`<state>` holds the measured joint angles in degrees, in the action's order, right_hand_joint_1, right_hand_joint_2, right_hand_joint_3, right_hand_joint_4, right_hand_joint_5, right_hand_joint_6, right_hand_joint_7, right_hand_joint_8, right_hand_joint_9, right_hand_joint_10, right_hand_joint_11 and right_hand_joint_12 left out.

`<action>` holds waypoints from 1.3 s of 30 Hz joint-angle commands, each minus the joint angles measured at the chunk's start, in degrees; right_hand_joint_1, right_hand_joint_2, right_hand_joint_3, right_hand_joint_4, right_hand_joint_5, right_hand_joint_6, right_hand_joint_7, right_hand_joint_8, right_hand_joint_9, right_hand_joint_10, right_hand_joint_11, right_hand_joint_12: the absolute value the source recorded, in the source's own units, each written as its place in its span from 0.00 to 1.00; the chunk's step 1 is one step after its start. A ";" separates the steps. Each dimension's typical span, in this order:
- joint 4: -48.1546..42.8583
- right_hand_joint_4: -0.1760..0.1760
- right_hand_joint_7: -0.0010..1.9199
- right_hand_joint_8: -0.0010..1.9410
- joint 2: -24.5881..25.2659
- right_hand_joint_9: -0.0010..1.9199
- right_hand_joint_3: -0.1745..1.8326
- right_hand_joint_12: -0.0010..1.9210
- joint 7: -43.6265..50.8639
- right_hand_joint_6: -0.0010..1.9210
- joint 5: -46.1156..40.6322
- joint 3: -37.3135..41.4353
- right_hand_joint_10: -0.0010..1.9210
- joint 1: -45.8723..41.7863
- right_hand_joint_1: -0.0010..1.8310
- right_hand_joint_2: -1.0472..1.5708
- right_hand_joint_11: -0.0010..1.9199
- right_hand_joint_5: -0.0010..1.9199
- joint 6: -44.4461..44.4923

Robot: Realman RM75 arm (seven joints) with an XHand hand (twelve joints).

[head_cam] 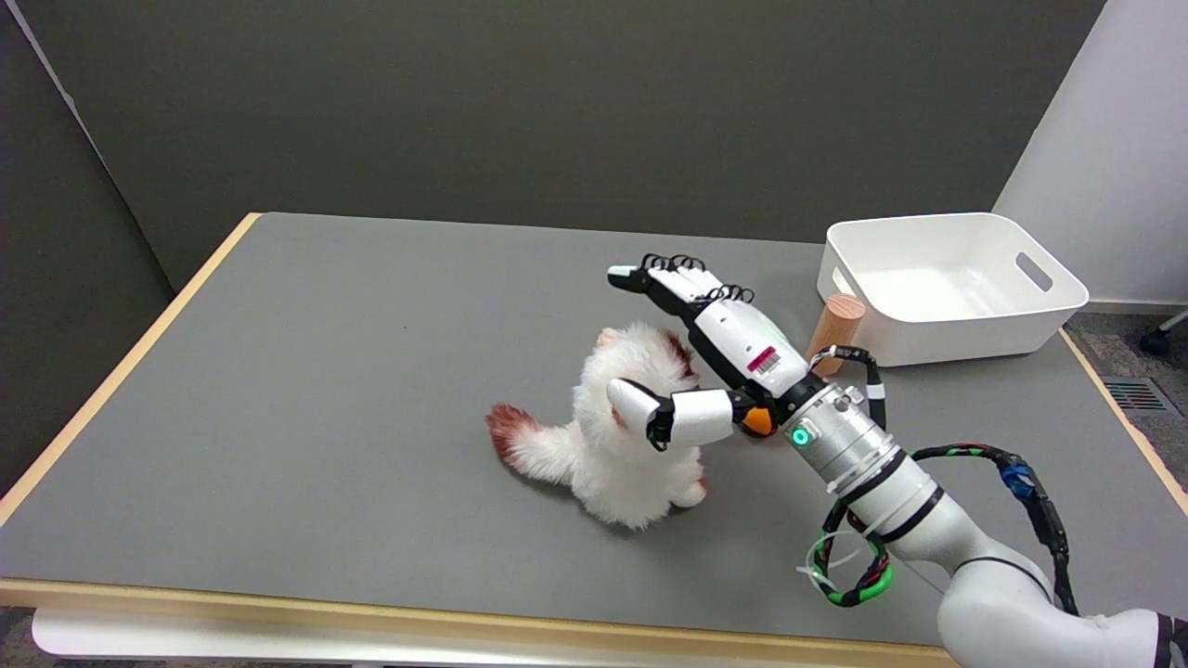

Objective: Pick up the plush toy.

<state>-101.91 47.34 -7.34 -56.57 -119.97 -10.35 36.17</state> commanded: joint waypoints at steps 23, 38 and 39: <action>10.54 0.37 0.15 0.21 8.84 0.11 0.56 0.67 -8.08 0.23 -0.66 -2.41 0.41 5.77 0.29 0.65 0.06 0.10 -8.13; 14.87 0.43 0.32 1.00 10.41 0.43 0.49 1.00 -7.57 0.95 5.13 -1.92 1.00 7.92 0.48 0.78 0.31 0.32 -2.34; 15.10 0.41 0.32 1.00 10.41 0.44 0.48 1.00 -7.57 0.97 5.59 -1.92 1.00 7.97 0.47 0.79 0.32 0.30 -1.61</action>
<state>-91.60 55.63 -14.29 -55.44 -122.07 -4.96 30.28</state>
